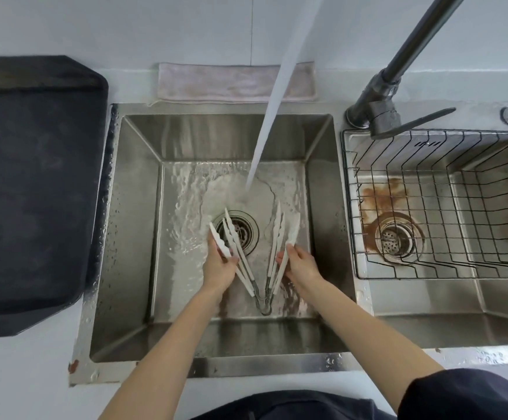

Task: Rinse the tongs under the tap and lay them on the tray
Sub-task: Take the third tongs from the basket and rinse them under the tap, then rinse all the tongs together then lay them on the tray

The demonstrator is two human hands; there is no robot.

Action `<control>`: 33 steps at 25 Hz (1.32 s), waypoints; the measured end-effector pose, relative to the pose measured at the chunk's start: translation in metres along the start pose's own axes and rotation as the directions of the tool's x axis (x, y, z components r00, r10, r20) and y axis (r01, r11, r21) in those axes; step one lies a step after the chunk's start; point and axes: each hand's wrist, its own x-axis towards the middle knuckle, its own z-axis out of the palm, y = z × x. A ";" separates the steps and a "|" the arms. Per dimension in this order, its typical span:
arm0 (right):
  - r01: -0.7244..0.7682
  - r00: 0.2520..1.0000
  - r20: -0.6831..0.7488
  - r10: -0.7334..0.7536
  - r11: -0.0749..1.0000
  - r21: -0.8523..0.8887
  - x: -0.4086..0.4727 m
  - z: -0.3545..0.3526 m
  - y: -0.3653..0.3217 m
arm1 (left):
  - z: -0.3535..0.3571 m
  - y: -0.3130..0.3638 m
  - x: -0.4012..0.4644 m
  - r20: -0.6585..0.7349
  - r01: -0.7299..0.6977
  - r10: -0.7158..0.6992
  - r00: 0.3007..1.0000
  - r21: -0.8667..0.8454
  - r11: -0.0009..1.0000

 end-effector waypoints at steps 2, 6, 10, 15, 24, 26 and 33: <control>-0.017 1.000 -0.026 0.017 1.000 -0.012 0.003 0.000 0.004 | 0.003 -0.006 0.000 -0.017 0.004 -0.003 1.000 0.042 0.999; -0.050 0.998 -0.045 0.048 0.998 -0.045 0.009 -0.001 0.016 | 0.013 -0.016 0.000 -0.040 -0.002 0.006 0.999 0.092 0.996; 0.047 0.993 -0.070 -0.091 0.877 -0.478 0.013 -0.004 0.017 | 0.016 -0.020 0.010 -0.062 0.022 -0.013 0.998 0.152 0.988; 0.138 0.976 -0.050 -0.212 0.781 -0.609 0.020 -0.008 0.013 | 0.013 -0.017 0.015 -0.027 0.014 -0.006 1.000 0.294 0.956; 0.118 0.974 0.050 -0.220 0.309 -0.944 0.029 0.009 0.015 | 0.029 -0.016 0.017 -0.014 -0.012 0.026 1.000 0.613 0.790; 0.107 0.973 0.049 -0.225 0.252 -0.962 0.029 0.012 0.015 | 0.032 -0.016 0.018 -0.024 0.010 0.007 1.000 0.644 0.765; 0.078 0.981 0.045 -0.190 0.171 -0.982 0.034 0.023 0.012 | 0.033 -0.014 0.033 -0.006 0.046 -0.063 0.998 0.750 0.660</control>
